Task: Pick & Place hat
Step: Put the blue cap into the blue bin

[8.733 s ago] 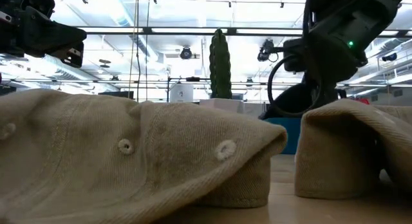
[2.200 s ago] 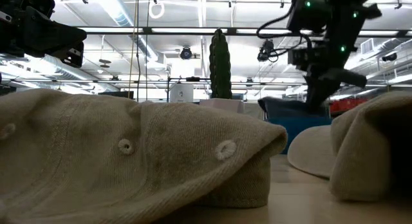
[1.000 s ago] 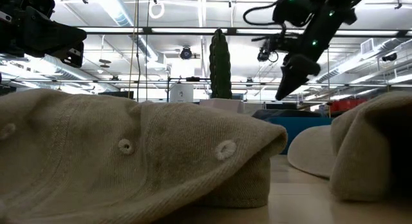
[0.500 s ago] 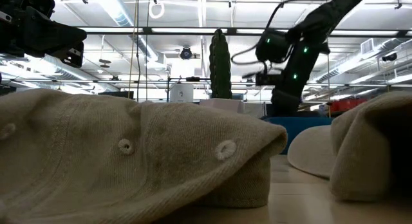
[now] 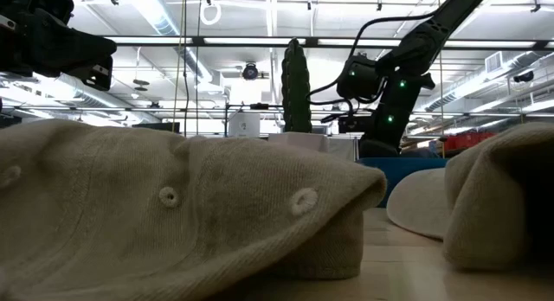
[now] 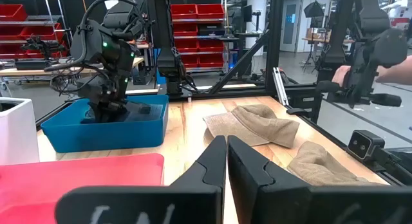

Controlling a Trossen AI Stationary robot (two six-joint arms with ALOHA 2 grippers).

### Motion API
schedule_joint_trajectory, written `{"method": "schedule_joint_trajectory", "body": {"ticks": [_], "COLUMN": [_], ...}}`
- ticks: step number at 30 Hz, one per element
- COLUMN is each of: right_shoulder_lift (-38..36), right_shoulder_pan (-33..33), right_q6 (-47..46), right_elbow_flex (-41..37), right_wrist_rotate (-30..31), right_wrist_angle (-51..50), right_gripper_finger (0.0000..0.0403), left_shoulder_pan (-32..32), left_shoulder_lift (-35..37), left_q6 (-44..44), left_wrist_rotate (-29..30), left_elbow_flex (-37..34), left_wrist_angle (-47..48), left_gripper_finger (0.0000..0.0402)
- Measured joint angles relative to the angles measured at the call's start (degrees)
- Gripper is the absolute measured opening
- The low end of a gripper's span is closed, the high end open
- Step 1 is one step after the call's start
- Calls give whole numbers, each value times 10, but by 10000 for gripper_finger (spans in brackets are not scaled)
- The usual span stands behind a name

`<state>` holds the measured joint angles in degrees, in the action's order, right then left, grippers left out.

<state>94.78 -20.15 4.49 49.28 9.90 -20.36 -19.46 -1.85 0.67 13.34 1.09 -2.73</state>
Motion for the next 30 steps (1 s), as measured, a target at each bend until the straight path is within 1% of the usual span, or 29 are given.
{"method": "schedule_joint_trajectory", "body": {"ticks": [3, 9, 14, 17, 19, 23, 27, 30], "right_shoulder_lift": [-24, -91, -156, -195, -221, -255, -258, -246], "right_shoulder_pan": [1, 4, 8, 8, 8, 4, 1, -7], "right_q6": [-3, -12, -37, -58, -73, -119, -165, -184], "right_elbow_flex": [-1, -2, -2, -2, -2, -2, -6, -21], "right_wrist_rotate": [-11, -13, -9, 10, 35, 64, 109, 115], "right_wrist_angle": [-8, -30, -93, -153, -191, -250, -279, -276], "right_gripper_finger": [0, 0, 0, 0, 0, 0, 0, 0], "left_shoulder_pan": [0, 0, 0, 0, 0, 0, 0, 0], "left_shoulder_lift": [0, 0, 0, 0, 0, 0, 0, 0], "left_q6": [0, 0, 0, 0, 0, 0, 0, 0], "left_wrist_rotate": [0, 0, 0, 0, 0, 0, 0, 0], "left_elbow_flex": [0, 0, 0, 0, 0, 0, 0, 0], "left_wrist_angle": [0, 0, 0, 0, 0, 0, 0, 0], "left_gripper_finger": [18, 18, 18, 18, 19, 18, 18, 18]}}
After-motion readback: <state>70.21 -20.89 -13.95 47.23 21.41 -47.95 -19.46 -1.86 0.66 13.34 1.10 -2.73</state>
